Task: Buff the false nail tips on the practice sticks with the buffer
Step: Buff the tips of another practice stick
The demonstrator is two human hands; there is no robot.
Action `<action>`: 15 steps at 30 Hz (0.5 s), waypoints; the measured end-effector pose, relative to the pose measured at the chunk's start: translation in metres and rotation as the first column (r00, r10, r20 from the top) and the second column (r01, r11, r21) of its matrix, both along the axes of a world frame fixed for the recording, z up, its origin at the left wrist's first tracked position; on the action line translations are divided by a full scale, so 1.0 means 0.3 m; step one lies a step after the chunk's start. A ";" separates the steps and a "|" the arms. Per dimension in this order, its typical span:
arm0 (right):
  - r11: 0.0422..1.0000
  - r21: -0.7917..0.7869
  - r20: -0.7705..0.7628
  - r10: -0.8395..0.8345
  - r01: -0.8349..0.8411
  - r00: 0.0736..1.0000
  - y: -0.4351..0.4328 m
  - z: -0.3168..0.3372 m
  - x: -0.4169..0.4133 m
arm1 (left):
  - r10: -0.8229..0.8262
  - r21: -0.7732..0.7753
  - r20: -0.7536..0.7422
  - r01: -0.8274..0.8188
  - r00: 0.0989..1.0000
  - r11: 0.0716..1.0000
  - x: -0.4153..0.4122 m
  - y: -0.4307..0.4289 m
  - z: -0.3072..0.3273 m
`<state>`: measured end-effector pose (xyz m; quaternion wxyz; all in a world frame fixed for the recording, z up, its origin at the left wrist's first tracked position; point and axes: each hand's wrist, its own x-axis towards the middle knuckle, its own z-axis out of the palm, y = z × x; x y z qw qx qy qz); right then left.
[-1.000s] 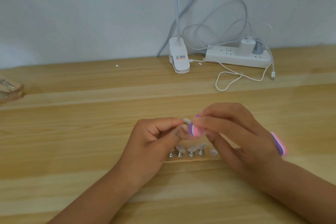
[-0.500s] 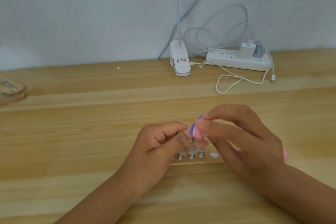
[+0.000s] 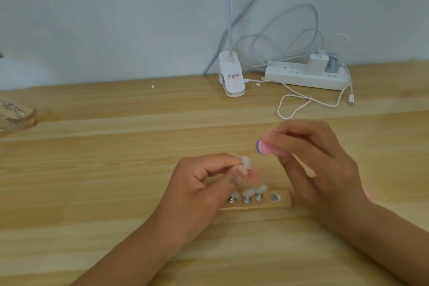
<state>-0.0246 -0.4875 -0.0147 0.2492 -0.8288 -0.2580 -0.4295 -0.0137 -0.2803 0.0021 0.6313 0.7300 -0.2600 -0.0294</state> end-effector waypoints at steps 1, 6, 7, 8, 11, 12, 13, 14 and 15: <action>1.000 0.015 -0.009 0.020 -0.020 1.000 -0.003 -0.001 -0.001 | 0.034 0.028 0.050 -0.036 0.998 0.999 0.000 -0.001 0.000; 0.978 -0.138 -0.034 0.156 -0.159 0.987 0.017 -0.017 -0.007 | 0.075 0.177 0.300 -0.133 0.951 0.975 0.003 -0.010 -0.004; 0.980 -0.132 -0.037 0.142 -0.146 0.989 0.012 -0.014 0.002 | 0.078 0.191 0.314 -0.143 0.946 0.971 0.005 -0.009 -0.007; 0.984 -0.115 -0.041 0.133 -0.137 0.990 0.011 -0.011 0.006 | 0.082 0.201 0.321 -0.152 0.944 0.968 0.008 -0.008 -0.009; 0.979 -0.136 -0.036 0.145 -0.149 0.989 0.023 -0.015 -0.014 | 0.064 0.202 0.314 -0.133 0.947 0.970 0.007 -0.010 -0.009; 0.974 -0.152 -0.032 0.165 -0.168 0.986 0.028 -0.016 -0.019 | 0.056 0.199 0.310 -0.123 0.949 0.972 0.007 -0.011 -0.007; 0.972 -0.160 -0.031 0.171 -0.174 0.985 0.029 -0.014 -0.018 | 0.055 0.200 0.309 -0.121 0.950 0.972 0.007 -0.011 -0.007; 0.975 -0.152 -0.033 0.157 -0.161 0.987 0.026 -0.009 -0.011 | 0.060 0.203 0.309 -0.128 0.949 0.971 0.008 -0.011 -0.010; 0.982 -0.131 -0.038 0.130 -0.134 0.991 0.023 -0.005 -0.005 | 0.070 0.204 0.307 -0.138 0.949 0.969 0.008 -0.012 -0.012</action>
